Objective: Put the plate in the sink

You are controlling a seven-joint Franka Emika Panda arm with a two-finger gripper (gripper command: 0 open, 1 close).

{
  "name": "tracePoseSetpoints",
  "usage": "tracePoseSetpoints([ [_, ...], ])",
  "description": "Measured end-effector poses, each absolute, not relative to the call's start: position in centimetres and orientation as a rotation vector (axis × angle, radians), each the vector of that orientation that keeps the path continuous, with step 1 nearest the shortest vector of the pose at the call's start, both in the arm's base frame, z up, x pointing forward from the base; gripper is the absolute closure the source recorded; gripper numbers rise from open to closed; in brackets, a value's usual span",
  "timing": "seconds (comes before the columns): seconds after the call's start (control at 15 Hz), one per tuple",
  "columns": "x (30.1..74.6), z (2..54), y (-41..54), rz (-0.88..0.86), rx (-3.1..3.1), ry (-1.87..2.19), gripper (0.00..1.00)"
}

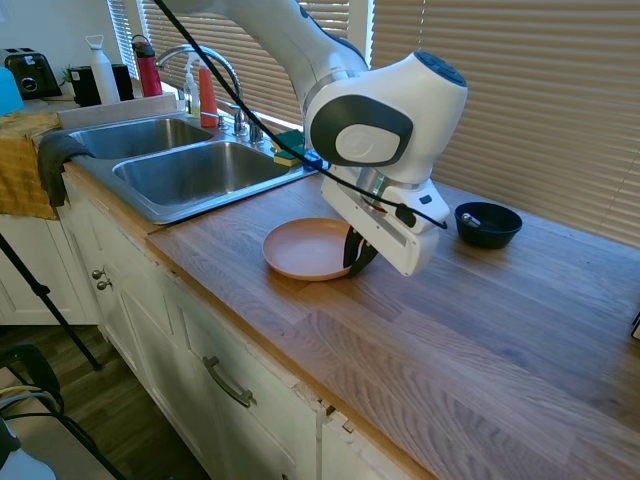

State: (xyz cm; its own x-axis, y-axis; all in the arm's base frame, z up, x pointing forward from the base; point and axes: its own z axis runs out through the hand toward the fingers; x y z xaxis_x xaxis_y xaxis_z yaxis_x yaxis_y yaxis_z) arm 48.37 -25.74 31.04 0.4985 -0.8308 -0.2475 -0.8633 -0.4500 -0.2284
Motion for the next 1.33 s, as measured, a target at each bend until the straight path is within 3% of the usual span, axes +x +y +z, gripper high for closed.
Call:
tracePoseSetpoints([
  [0.6,51.1,37.2,-21.2,0.101,-2.435,1.253,1.00],
  [1.33,58.1,44.6,3.7,0.004,-2.591,1.197,1.00],
])
